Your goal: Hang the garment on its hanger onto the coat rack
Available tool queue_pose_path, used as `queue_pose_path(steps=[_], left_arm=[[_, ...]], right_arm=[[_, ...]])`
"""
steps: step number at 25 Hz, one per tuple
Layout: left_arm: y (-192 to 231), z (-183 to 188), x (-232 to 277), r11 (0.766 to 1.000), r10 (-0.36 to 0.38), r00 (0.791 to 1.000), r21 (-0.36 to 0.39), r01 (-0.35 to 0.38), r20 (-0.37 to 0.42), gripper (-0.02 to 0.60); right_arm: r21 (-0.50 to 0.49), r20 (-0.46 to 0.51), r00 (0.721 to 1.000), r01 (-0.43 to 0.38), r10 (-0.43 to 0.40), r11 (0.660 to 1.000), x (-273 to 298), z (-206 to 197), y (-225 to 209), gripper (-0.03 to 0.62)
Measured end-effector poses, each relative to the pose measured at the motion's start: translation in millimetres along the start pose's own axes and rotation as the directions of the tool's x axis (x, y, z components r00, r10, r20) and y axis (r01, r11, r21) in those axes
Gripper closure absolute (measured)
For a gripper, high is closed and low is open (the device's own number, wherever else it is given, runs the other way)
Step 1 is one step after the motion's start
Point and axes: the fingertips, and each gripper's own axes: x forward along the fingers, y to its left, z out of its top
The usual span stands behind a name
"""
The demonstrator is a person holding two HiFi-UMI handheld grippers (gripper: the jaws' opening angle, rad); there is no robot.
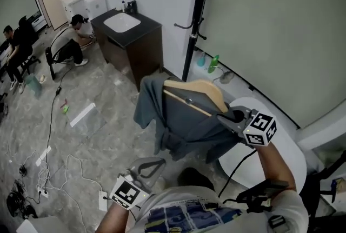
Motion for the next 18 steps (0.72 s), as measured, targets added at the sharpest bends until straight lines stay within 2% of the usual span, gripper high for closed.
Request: queue_pose_path(steps=[6,12,15,18], left_arm=[[55,4,39,1.0,0.01,1.0,0.002,-0.01,-0.014,0.578],[123,28,94,0.997,0.083,0.997,-0.004,-0.083,0.004,0.578],[150,45,115,0.995,0.102,0.995,-0.005,-0.102,0.022,0.578],[170,46,134,0.992,0.119,0.993,-0.032,-0.119,0.024,0.578]], right_arm=[[-0.048,0.019,1.0,0.02,-0.019,0.999,39,70,-112,0.583],[-0.062,0.042,0.999,0.033,-0.03,0.998,80,126,-242,0.583],[-0.084,0.051,0.998,0.037,-0.033,0.996,96,150,-287,0.583],[-0.091,0.051,0.998,0.037,-0.033,0.995,113,164,-326,0.583]])
